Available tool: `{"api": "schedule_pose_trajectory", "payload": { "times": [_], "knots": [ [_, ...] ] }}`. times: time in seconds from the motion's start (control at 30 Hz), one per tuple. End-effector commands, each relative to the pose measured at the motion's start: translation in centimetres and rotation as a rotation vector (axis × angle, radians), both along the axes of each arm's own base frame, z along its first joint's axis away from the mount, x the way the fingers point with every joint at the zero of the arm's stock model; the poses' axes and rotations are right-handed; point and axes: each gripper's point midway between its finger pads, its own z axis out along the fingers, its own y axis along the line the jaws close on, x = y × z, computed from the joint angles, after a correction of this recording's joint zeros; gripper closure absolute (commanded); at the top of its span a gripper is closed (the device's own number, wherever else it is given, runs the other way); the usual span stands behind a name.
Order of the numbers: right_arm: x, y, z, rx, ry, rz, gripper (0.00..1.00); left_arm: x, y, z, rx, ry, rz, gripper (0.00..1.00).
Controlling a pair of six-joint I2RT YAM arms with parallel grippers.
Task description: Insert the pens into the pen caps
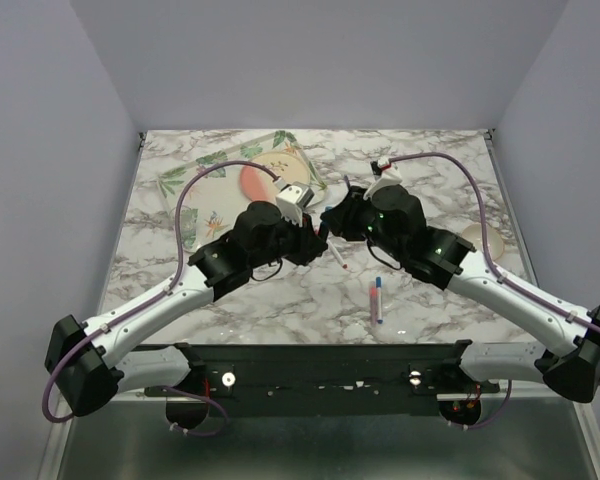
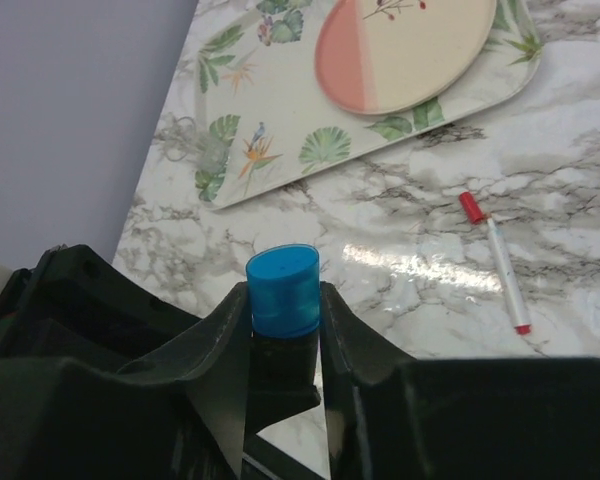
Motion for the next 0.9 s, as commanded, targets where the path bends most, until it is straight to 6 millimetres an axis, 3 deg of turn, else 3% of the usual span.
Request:
{"api": "schedule_pose_trajectory", "payload": {
  "times": [0.0,0.23,0.33,0.37,0.5,0.53,0.57,0.67,0.87],
  "knots": [
    [-1.8,-0.9,0.0,0.010,0.016,0.013,0.54,-0.1,-0.2,4.8,-0.134,-0.150,-0.026,1.00],
    [-3.0,-1.8,6.2,0.121,-0.120,0.051,0.27,-2.8,-0.9,6.4,-0.215,-0.214,-0.181,1.00],
    [-3.6,-2.6,9.0,0.123,-0.215,0.089,0.21,-4.4,-0.9,6.9,-0.219,-0.246,-0.271,1.00],
    [-3.7,-2.9,10.7,0.135,-0.253,0.102,0.20,-4.7,-0.9,7.0,-0.223,-0.249,-0.295,1.00],
    [-4.9,-3.1,14.1,0.107,-0.378,0.247,0.20,-5.6,-0.5,7.9,-0.271,-0.222,-0.400,1.00],
    [-5.5,-3.0,14.6,0.116,-0.396,0.315,0.20,-5.7,-0.4,8.1,-0.287,-0.214,-0.426,1.00],
    [-5.6,-3.0,14.9,0.120,-0.407,0.345,0.20,-7.1,-0.4,9.0,-0.340,-0.194,-0.516,1.00],
    [-7.0,-2.8,15.7,0.161,-0.443,0.517,0.20,-7.3,0.3,10.2,-0.438,-0.205,-0.599,1.00],
    [-9.4,-1.2,15.4,0.194,-0.467,0.738,0.20,-9.1,0.2,10.3,-0.505,-0.143,-0.722,1.00]
  ]
}}
